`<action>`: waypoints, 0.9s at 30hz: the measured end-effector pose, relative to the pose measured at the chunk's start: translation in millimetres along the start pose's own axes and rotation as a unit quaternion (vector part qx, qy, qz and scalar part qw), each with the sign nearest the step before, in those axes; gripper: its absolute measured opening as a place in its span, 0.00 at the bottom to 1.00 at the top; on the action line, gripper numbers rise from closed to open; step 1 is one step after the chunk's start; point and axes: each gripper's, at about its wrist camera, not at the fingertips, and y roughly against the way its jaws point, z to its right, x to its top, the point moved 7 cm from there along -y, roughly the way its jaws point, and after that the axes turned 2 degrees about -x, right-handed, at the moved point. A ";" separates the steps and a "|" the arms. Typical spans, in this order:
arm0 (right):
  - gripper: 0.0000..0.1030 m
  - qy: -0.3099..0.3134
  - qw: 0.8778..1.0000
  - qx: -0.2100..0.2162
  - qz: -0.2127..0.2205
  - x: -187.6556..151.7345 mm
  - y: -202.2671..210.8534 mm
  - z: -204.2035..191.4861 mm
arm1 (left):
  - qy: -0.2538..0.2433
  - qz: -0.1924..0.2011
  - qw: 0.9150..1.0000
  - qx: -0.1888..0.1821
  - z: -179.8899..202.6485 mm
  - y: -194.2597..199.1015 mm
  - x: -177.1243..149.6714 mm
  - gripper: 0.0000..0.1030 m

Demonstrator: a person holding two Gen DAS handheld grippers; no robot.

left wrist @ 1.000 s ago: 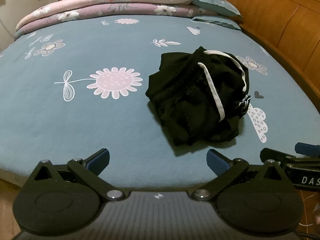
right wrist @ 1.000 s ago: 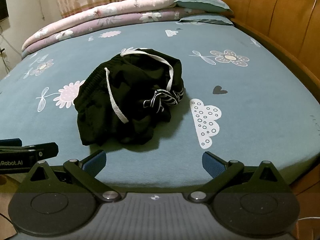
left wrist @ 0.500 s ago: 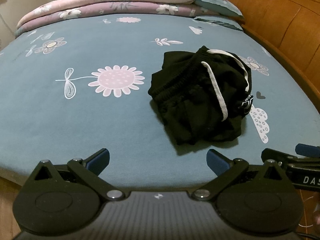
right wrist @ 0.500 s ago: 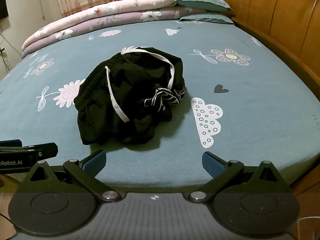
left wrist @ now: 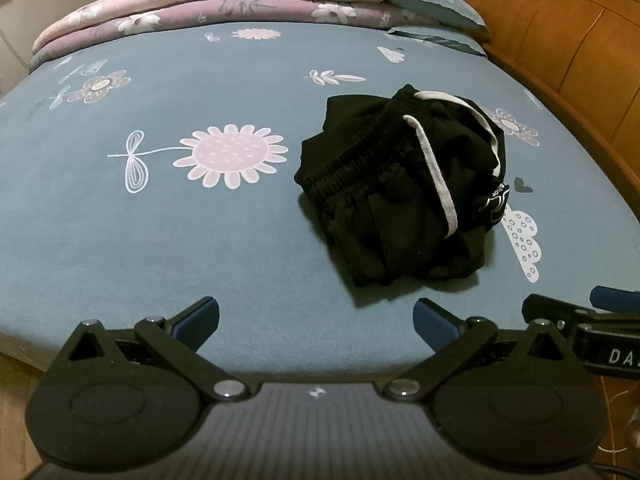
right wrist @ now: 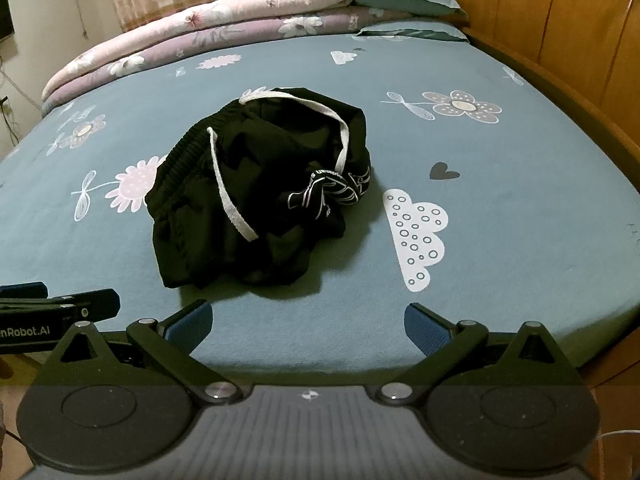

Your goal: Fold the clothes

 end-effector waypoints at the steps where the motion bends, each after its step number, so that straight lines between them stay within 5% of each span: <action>1: 1.00 0.000 1.000 0.000 0.000 0.1 -0.2 0.0 | 0.000 0.000 1.000 0.000 -0.1 -0.2 0.0 0.99; 27: 1.00 0.005 1.000 -0.001 -0.013 1.6 -10.5 -3.9 | -0.001 -0.007 1.000 0.004 -2.8 -6.8 0.5 0.99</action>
